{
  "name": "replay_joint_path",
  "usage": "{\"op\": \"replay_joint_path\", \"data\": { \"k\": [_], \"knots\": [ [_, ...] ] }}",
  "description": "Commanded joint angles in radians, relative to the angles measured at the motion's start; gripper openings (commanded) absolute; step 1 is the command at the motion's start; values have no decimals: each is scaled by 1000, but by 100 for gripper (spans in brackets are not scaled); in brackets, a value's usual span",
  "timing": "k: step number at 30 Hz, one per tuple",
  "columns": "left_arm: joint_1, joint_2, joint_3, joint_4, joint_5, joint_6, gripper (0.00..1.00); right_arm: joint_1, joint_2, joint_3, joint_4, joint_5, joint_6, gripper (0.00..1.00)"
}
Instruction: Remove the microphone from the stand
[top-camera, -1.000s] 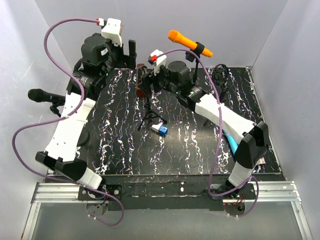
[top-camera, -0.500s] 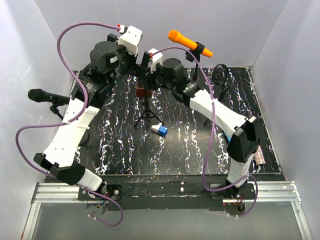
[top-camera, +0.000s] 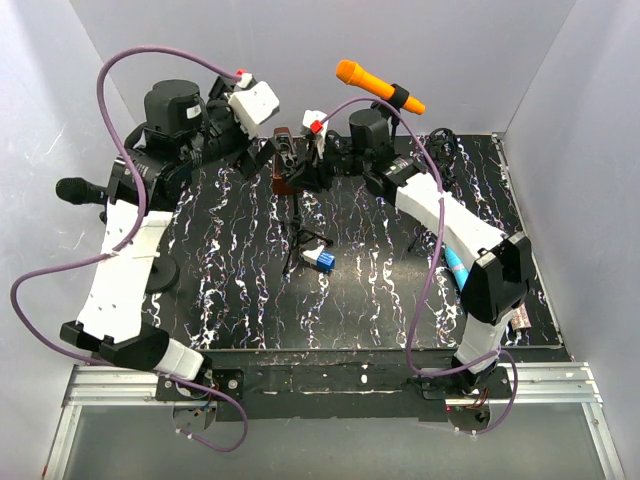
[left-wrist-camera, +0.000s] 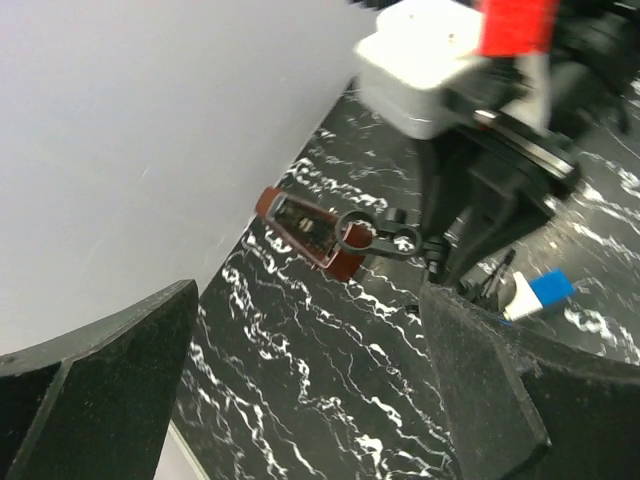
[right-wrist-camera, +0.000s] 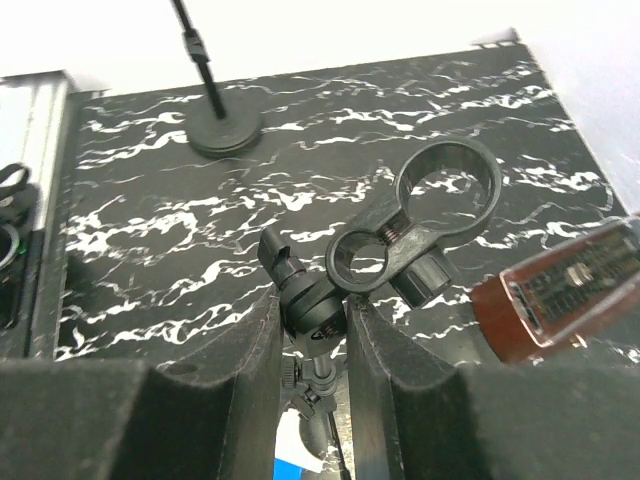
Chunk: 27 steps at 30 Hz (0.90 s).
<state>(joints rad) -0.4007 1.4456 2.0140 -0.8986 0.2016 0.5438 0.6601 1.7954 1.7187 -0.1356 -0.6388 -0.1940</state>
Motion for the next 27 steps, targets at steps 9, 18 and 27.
{"op": "replay_joint_path", "data": {
  "k": [9,18,27],
  "knots": [
    [-104,-89,-210,-125,140,674,87,-27,82,151,27,-426,-18,10],
    [-144,-36,-248,-56,68,801,74,-17,55,107,5,-473,-35,8],
    [-67,4,-208,-250,136,953,70,-16,53,101,2,-487,-32,6]
  ]
}}
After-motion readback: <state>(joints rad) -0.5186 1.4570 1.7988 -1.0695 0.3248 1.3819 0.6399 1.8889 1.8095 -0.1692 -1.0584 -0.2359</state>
